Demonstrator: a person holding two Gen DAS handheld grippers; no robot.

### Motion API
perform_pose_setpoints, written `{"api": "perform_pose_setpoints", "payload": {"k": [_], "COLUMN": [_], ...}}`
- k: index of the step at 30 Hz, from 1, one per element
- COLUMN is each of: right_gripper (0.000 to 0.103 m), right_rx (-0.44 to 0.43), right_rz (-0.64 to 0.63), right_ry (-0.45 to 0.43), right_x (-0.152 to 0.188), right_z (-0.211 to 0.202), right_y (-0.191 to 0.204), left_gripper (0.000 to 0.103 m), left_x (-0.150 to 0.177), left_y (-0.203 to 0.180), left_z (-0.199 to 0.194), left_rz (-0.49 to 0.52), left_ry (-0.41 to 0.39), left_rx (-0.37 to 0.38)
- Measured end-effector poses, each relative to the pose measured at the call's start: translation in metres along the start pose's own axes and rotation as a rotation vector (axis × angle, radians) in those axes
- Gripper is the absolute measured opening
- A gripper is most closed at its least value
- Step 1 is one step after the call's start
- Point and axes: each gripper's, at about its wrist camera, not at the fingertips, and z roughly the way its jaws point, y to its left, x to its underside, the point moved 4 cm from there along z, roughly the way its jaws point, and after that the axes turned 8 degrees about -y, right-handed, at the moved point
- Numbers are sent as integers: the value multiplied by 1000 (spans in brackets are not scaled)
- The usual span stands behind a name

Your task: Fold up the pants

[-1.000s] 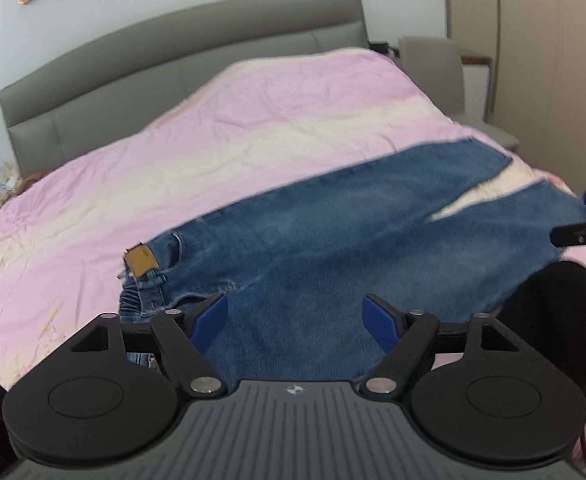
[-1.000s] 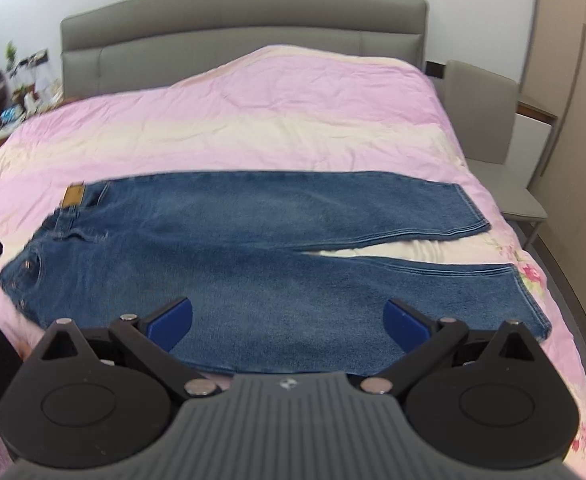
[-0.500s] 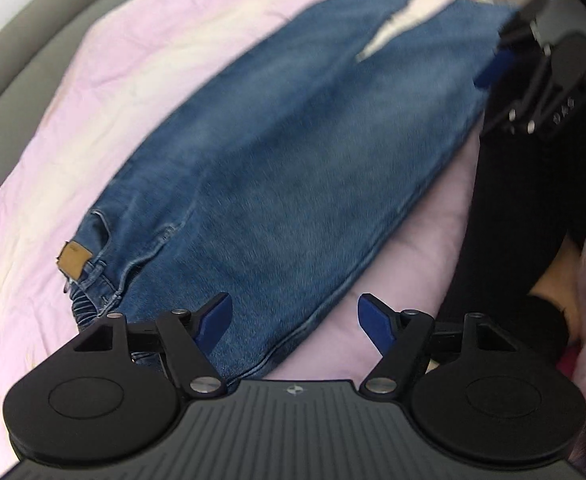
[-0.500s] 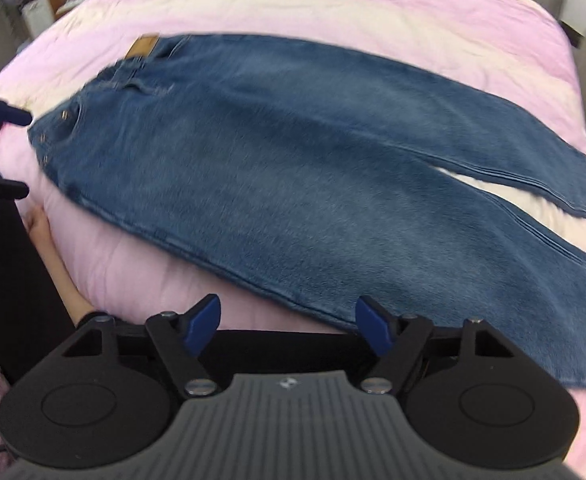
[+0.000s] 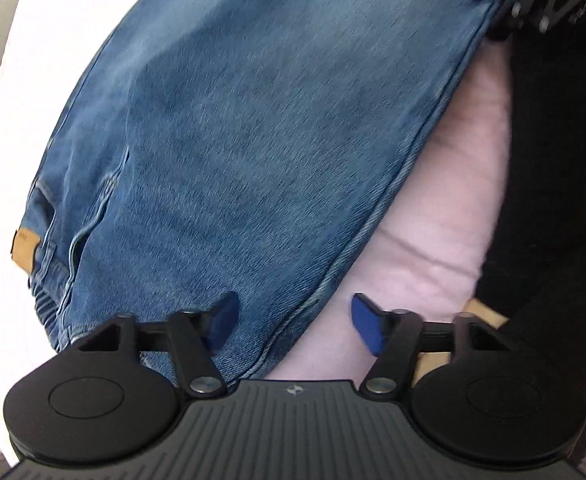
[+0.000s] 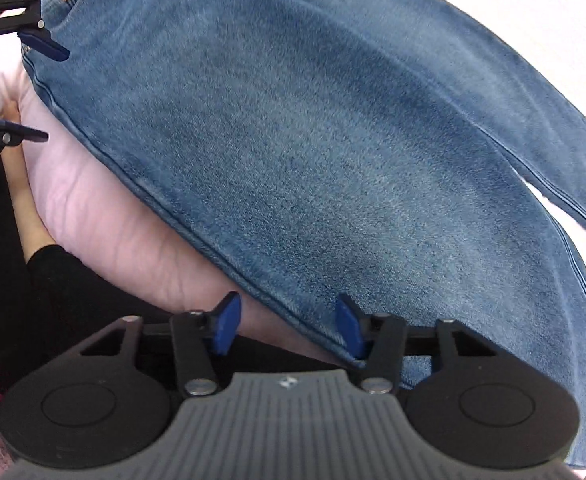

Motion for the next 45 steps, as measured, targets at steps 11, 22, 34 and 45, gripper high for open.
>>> {"api": "perform_pose_setpoints", "payload": {"k": [11,22,34,45], "right_gripper": [9,7,4,4], "right_rx": [34,162,267,225], "right_rz": [35,28,31,49], "right_ry": [-154,-312,-340,-233], "right_x": [-28,-106,-214,-257], "right_z": [-51,-107,-51,77], "right_y": [-27,-77,-148,-188], "left_gripper": [22,21,21,22], "left_x": [1,-56,-138,-146], "left_y": [34,99,215,259], "left_z": [-58,-102,-25,83], "left_rz": [-168,-216,-283,-342], "left_ry": [-187,-353,-340,-257], "left_rx": [-39,-188,-275,-188]}}
